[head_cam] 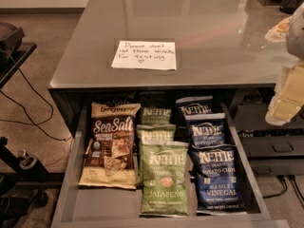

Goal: Pick brown chip bag from top drawer and place on counter

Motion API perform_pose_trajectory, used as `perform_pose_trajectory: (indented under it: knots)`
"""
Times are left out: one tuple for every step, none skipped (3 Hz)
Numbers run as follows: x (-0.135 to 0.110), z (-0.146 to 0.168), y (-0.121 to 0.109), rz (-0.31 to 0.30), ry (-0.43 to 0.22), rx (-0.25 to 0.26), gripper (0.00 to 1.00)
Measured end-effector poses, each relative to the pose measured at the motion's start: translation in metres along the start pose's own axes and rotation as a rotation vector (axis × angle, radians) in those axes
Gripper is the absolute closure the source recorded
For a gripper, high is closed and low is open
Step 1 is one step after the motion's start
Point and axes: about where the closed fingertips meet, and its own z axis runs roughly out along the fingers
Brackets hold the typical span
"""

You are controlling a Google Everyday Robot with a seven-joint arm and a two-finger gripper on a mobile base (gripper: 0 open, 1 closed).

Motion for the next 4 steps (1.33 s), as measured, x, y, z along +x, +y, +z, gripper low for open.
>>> perform_pose_trajectory:
  knots:
    - [0.000,0.000,0.000,0.000,0.000,0.000,0.00]
    - [-0.012,0.018,0.010,-0.004,-0.076,-0.025,0.00]
    - [-0.042,0.058,0.031,-0.001,-0.226,-0.070,0.00]
    - [-0.081,0.099,0.047,0.005,-0.370,-0.111,0.00]
